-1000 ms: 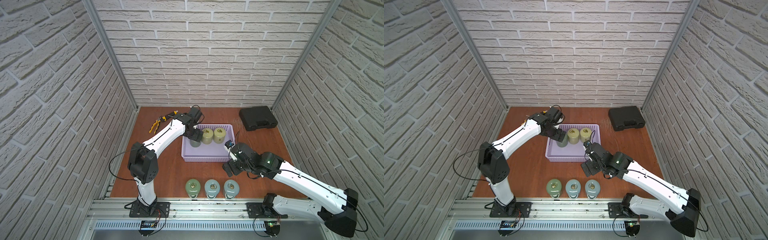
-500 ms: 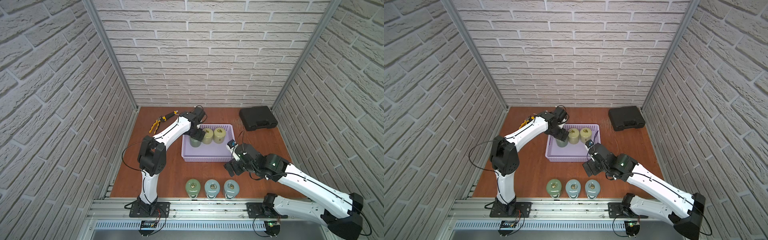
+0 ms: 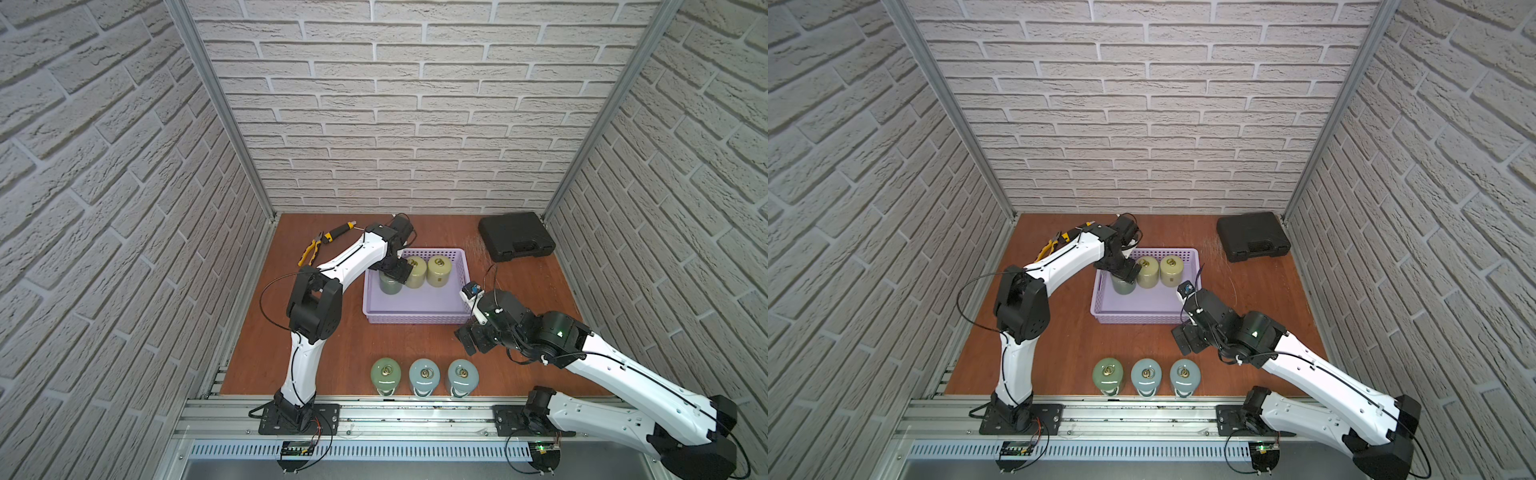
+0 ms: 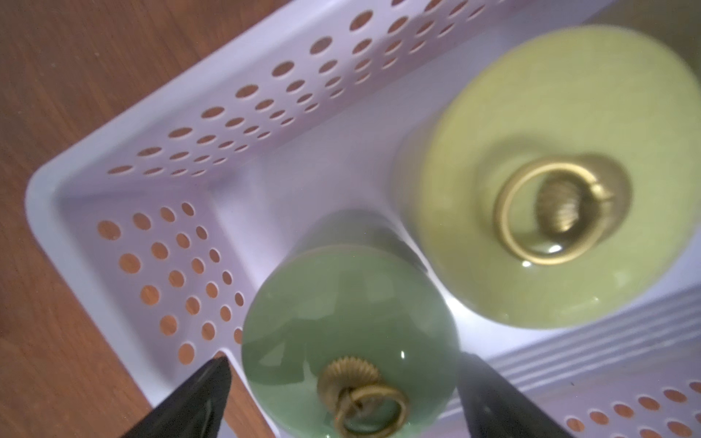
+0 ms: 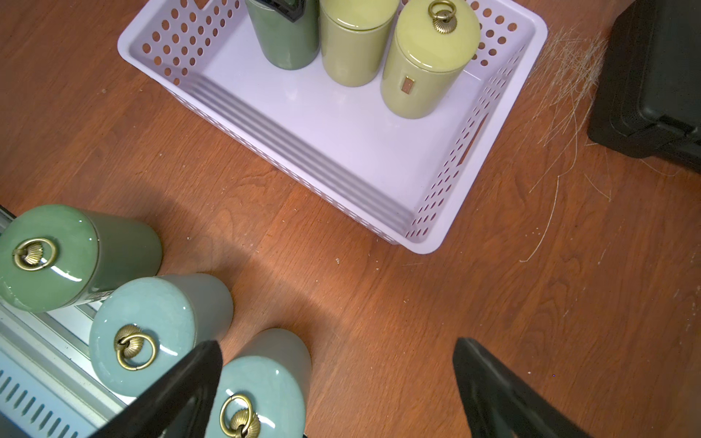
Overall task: Take the tea canister out of the basket
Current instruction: Pick up the tea canister from the basket.
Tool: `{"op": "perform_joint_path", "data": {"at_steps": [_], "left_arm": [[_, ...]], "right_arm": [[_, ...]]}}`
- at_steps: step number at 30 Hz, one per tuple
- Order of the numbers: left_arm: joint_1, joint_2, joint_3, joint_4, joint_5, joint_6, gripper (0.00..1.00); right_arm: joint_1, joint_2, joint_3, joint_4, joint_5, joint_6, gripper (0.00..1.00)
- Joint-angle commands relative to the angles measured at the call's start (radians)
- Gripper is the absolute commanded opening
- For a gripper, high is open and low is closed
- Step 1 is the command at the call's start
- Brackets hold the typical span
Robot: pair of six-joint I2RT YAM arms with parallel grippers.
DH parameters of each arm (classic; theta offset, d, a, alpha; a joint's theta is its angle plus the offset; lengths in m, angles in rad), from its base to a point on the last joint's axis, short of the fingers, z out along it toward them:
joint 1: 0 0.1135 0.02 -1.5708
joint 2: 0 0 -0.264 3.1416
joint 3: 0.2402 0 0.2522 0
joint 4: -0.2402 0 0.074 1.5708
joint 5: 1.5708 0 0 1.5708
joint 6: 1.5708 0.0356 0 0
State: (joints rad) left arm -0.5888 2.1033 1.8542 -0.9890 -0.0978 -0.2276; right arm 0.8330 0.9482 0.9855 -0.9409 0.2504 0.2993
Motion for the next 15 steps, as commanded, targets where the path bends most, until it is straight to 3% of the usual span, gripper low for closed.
{"op": "perform_joint_path", "data": {"at_steps": [1,15], "left_arm": [[0.01,0.032,0.032,-0.002,0.021,0.017,0.98],[0.01,0.073,0.062,-0.01,0.042,0.01,0.91]], "right_arm": [[-0.004,-0.027,-0.019,-0.017,0.024,0.015,1.0],[-0.004,-0.048,-0.024,-0.024,0.03,0.036,1.0]]}}
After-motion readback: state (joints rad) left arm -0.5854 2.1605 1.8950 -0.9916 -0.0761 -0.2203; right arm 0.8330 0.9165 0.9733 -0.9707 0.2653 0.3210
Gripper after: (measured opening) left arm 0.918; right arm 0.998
